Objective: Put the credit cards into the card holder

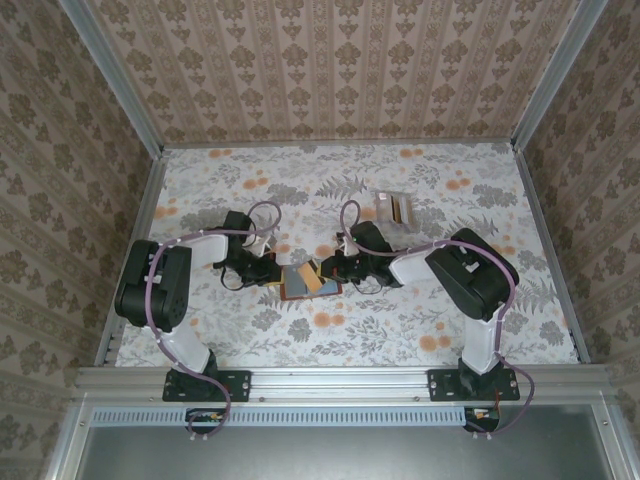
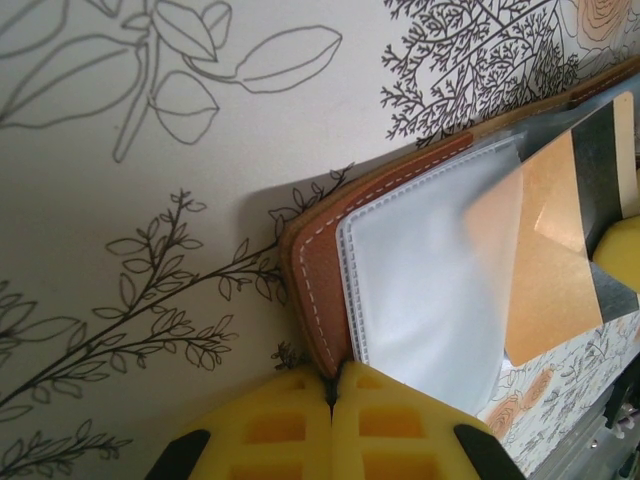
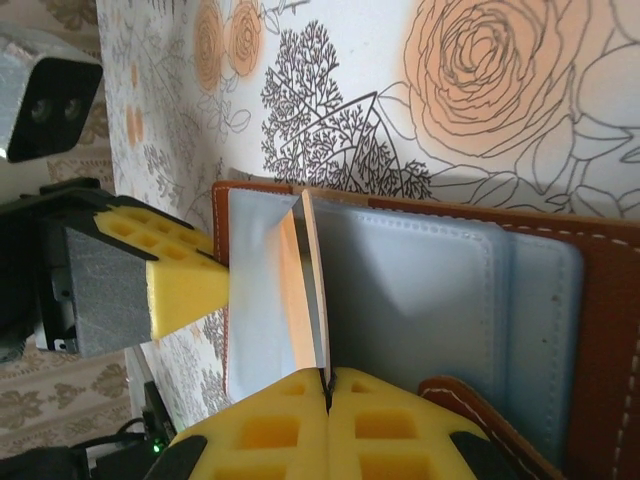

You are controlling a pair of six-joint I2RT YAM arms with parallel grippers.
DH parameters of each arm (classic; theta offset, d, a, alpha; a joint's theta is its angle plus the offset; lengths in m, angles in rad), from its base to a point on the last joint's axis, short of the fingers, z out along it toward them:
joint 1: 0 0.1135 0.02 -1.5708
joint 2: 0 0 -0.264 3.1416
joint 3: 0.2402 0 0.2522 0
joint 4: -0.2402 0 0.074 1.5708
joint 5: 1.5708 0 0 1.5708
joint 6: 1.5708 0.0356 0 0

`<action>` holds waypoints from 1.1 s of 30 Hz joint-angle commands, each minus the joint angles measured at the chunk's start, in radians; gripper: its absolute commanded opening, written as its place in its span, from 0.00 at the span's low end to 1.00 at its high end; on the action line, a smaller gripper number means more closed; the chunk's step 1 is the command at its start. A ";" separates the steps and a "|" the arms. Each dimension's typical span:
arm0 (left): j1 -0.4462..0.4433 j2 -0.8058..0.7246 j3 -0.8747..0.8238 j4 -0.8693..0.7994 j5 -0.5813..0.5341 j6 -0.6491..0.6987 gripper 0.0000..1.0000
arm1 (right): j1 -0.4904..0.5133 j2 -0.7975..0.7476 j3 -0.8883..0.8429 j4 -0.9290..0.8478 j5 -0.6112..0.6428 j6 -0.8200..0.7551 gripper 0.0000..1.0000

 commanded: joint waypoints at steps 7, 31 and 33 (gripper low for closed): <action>-0.033 0.022 -0.038 -0.029 -0.046 -0.030 0.00 | 0.049 0.059 -0.042 0.121 0.134 0.091 0.01; -0.045 0.013 -0.037 -0.038 -0.038 -0.050 0.00 | 0.190 -0.046 -0.168 0.144 0.330 0.222 0.26; -0.043 0.008 -0.038 -0.039 -0.039 -0.048 0.00 | 0.191 -0.064 -0.156 0.099 0.323 0.196 0.28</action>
